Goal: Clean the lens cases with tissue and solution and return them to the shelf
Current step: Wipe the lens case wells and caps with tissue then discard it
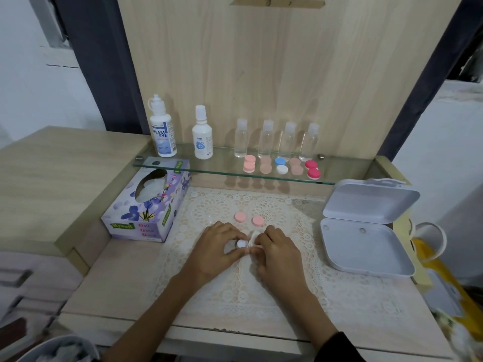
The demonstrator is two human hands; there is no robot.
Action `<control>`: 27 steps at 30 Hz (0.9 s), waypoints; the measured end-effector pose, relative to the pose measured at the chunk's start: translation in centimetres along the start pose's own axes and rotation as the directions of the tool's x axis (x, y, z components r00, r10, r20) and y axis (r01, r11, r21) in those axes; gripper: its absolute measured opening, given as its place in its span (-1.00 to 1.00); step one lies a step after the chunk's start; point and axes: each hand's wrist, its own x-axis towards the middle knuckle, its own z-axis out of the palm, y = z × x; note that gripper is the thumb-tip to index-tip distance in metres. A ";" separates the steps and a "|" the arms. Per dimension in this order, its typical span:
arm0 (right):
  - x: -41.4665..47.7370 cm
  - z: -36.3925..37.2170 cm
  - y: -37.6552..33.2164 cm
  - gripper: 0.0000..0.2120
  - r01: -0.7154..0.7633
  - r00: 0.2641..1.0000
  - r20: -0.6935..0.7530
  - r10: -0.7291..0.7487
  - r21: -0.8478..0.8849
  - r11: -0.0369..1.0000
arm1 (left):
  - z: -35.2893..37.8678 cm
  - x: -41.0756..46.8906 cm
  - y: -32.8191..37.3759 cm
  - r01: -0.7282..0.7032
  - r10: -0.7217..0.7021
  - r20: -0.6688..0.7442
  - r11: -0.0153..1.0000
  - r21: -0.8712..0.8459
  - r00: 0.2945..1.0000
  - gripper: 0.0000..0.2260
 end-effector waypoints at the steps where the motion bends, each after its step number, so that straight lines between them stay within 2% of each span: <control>1: 0.0 0.1 0.0 -0.88 -0.004 1.000 0.005 0.004 -0.009 1.000 | 0.0 0.0 0.0 0.002 -0.002 0.000 1.000 0.000 1.000 -0.67; 4: 0.0 0.4 0.1 -0.84 -0.012 1.000 0.028 0.012 0.000 1.000 | 0.0 0.0 0.0 0.001 -0.001 0.001 1.000 0.008 1.000 -0.70; 7: 0.0 0.6 0.3 -0.95 -0.102 0.992 0.084 0.091 0.124 0.987 | 0.0 0.0 0.1 0.001 -0.001 0.000 1.000 0.009 1.000 -0.70; 10: 0.1 0.1 0.6 -0.91 -0.275 0.961 0.145 0.234 0.427 0.861 | 0.0 0.0 -0.1 0.002 -0.002 0.009 1.000 0.007 1.000 -0.71; 13: 0.2 -0.9 0.5 -0.87 -0.302 0.943 0.070 0.326 0.594 0.746 | 0.0 -0.1 -0.2 -0.004 0.004 0.013 1.000 0.010 1.000 -0.70; 15: 0.0 -1.0 0.4 -0.89 -0.286 0.949 0.051 0.310 0.546 0.787 | 0.0 0.0 -0.1 -0.004 0.004 0.009 1.000 0.005 1.000 -0.70; 18: -0.4 0.0 0.5 -0.83 -0.118 0.993 0.015 0.118 0.200 0.973 | 0.0 0.0 0.1 -0.005 0.005 0.000 1.000 0.005 1.000 -0.69; 20: -0.4 0.3 0.4 -0.82 -0.067 0.998 -0.009 0.068 0.053 0.996 | -0.1 0.0 0.2 -0.004 0.004 -0.005 1.000 0.007 1.000 -0.68; 27: -0.4 0.3 0.5 -0.95 0.007 0.999 -0.050 -0.006 0.020 1.000 | 0.0 -0.1 0.1 -0.002 0.002 -0.005 1.000 0.023 1.000 -0.67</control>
